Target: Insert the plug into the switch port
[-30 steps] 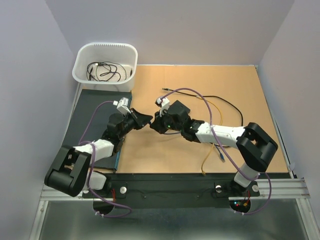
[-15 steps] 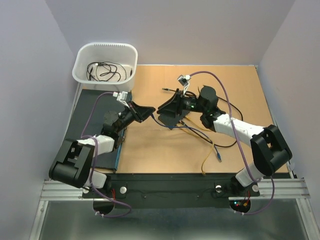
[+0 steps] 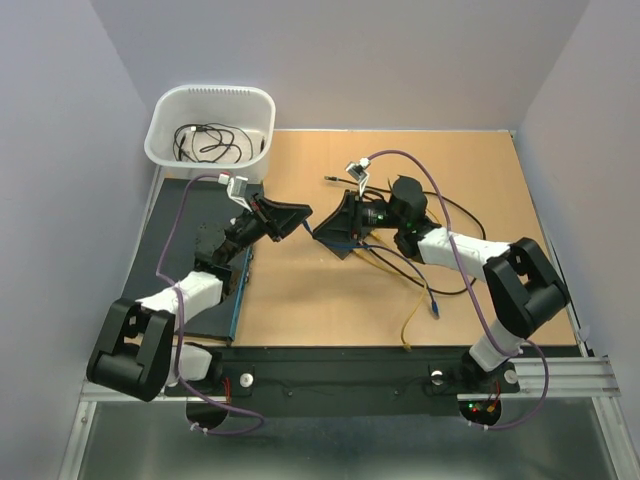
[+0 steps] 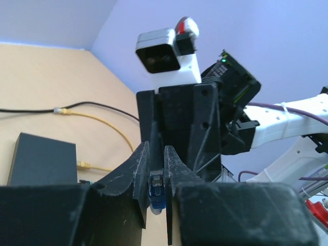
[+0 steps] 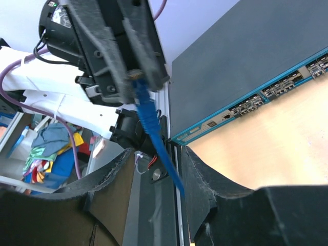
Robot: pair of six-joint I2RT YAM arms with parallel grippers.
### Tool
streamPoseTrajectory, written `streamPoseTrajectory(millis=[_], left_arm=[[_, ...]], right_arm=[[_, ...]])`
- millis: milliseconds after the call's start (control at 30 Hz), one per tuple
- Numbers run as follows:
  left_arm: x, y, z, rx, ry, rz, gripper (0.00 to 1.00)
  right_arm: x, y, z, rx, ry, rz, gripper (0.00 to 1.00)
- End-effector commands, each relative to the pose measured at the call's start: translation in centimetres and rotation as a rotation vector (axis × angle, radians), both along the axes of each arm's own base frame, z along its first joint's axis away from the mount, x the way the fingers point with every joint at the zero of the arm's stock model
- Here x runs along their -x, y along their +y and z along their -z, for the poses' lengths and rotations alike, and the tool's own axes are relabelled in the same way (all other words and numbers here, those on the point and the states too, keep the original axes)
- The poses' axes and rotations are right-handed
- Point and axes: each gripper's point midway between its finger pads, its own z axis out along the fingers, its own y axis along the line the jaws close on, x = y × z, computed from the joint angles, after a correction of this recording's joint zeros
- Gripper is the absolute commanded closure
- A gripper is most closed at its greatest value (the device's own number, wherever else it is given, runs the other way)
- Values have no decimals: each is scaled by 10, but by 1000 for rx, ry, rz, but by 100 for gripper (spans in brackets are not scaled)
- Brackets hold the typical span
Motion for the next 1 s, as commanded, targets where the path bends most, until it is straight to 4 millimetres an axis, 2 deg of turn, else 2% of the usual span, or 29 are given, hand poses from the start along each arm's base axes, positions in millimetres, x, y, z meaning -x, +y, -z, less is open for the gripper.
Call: streamPoseTrajectory(millis=[0,300,567,967], left_arm=[[28,8,-61,85,-296,14,100],[28,6,-49,88,-269,23,100],[29,2,-48,99,-270,43,100],[30,-2,-49,108,-270,51,100]], right_arm=[[-5,2,-18,-49,-70,-13,53],[-3,4,-28,-93,-71,-39,54],[5,6,-40,-140,-99,-67,57],[-3,14,-32,-145,-83,-52,61]])
